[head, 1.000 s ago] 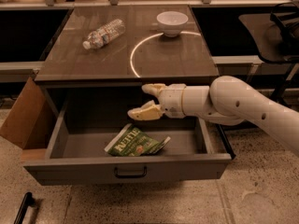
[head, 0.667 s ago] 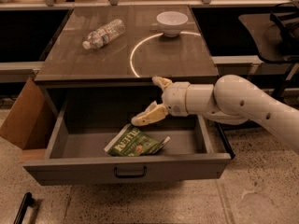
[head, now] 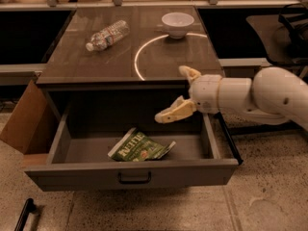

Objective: Place green jalapeno chip bag into top drawer

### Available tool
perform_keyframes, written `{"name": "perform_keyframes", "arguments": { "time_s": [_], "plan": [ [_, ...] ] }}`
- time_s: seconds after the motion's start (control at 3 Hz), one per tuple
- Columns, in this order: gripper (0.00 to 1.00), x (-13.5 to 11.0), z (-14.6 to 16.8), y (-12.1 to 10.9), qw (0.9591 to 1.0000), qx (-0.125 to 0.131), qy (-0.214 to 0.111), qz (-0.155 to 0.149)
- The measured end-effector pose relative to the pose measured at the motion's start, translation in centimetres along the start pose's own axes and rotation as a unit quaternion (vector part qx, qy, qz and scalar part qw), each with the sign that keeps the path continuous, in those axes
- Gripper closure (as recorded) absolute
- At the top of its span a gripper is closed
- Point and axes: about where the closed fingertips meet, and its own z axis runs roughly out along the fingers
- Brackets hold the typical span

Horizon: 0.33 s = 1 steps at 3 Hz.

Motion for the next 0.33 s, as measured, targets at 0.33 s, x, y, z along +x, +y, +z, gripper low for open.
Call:
{"name": "perform_keyframes", "arguments": {
  "time_s": [0.33],
  "plan": [
    [0.00, -1.28, -4.67, -0.31, 0.9999, 0.009, -0.009, -0.011]
  ]
}}
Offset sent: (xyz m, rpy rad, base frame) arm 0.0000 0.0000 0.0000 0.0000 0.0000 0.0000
